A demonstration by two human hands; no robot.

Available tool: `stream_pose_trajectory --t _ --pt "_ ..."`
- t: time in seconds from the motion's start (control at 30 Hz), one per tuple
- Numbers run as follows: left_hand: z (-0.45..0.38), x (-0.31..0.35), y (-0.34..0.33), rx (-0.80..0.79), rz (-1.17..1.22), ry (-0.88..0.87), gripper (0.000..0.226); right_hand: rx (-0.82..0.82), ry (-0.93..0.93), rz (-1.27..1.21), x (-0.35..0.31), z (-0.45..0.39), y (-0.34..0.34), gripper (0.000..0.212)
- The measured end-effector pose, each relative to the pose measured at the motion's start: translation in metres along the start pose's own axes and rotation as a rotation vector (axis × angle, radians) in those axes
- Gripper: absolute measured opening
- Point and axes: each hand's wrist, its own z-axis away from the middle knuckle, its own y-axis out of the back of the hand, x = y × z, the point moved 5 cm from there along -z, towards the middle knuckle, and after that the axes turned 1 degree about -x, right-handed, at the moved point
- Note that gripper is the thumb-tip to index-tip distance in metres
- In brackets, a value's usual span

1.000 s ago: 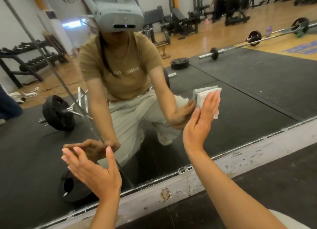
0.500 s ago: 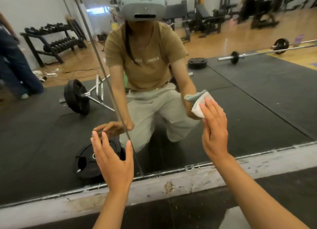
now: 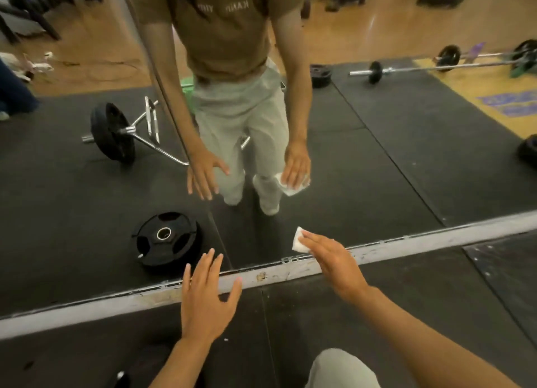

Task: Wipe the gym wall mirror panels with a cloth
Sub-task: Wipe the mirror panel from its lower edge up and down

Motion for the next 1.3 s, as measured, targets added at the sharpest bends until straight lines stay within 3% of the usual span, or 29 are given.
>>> stream_pose_trajectory --t 0.17,0.3,0.47,0.7,1.0,1.3 --pt "0.035 0.064 0.079 -0.233 0.009 -0.066 0.089 -0.086 -0.028 0.015 -0.059 0.032 0.094 0.04" --pt "0.063 0.118 0.133 -0.32 0.06 -0.111 0.086 -0.159 -0.073 0.058 -0.086 0.063 0.151 0.05" --pt "0.08 0.176 0.146 -0.398 0.076 -0.174 0.089 -0.084 -0.08 0.138 -0.096 0.101 0.208 0.045" --pt "0.087 0.275 0.123 -0.396 0.055 -0.256 0.088 -0.106 -0.156 0.129 -0.041 0.159 0.252 0.048" --pt "0.092 0.414 0.07 -0.382 0.082 -0.154 0.095 -0.098 -0.145 0.152 0.078 0.207 0.347 0.042" --pt "0.063 0.493 0.068 -0.309 0.194 -0.147 0.088 -0.019 -0.177 0.003 0.135 0.172 0.408 0.042"
